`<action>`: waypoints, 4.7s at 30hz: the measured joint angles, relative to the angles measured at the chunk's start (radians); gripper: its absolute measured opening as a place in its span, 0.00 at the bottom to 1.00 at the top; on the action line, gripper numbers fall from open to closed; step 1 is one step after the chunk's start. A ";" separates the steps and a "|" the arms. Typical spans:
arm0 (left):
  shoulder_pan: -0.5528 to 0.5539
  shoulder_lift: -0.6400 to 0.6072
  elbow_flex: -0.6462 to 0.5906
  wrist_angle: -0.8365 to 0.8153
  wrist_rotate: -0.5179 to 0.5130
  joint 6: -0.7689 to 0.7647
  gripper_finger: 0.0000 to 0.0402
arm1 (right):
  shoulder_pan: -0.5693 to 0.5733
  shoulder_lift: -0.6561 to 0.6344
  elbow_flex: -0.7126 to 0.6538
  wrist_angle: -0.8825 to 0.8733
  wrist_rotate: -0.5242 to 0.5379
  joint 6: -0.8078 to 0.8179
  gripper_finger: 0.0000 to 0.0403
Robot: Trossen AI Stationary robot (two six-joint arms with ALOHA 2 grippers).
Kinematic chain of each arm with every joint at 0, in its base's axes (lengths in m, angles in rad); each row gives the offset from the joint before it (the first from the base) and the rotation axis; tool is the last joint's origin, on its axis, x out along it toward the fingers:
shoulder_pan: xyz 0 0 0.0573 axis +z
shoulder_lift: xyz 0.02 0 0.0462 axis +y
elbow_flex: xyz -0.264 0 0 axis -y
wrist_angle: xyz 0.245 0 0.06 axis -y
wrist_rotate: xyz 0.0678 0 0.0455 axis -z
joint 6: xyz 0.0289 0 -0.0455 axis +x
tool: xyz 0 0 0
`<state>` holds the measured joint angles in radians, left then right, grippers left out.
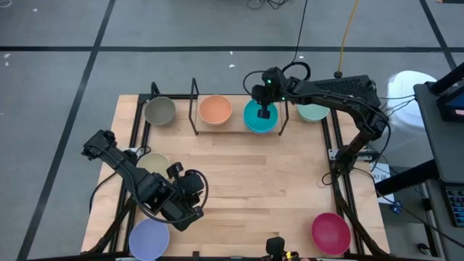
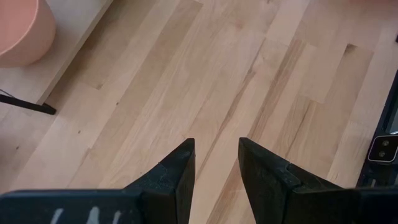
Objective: Place and stack bowls onto a shelf
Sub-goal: Stack the light blue bowl on top of the blue bowl on the shelf, then stack the purple bowl on top of the orange bowl on the shelf
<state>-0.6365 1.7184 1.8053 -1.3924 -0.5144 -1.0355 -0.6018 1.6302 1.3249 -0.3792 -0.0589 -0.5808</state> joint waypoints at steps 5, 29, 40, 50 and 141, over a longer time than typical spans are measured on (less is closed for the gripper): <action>0.000 0.000 0.000 0.000 0.000 0.000 0.32 | 0.000 0.000 -0.007 0.013 0.001 -0.008 0.00; 0.000 0.000 0.000 -0.004 0.000 -0.020 0.32 | 0.071 -0.101 -0.008 -0.262 -0.105 0.016 0.00; 0.000 0.000 0.000 -0.003 0.000 -0.021 0.32 | 0.041 0.019 -0.008 -0.254 -0.103 0.015 0.00; 0.000 0.000 0.000 -0.003 0.000 -0.021 0.32 | -0.008 0.076 -0.008 -0.195 -0.103 -0.002 0.00; -0.220 0.000 -0.223 -0.045 0.493 -0.883 0.32 | 0.285 -0.825 -0.007 -0.439 0.006 0.177 0.00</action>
<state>-0.8567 1.7180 1.5820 -1.4373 -0.0218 -1.9181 -0.3164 0.8051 1.3182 -0.8183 -0.0532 -0.4042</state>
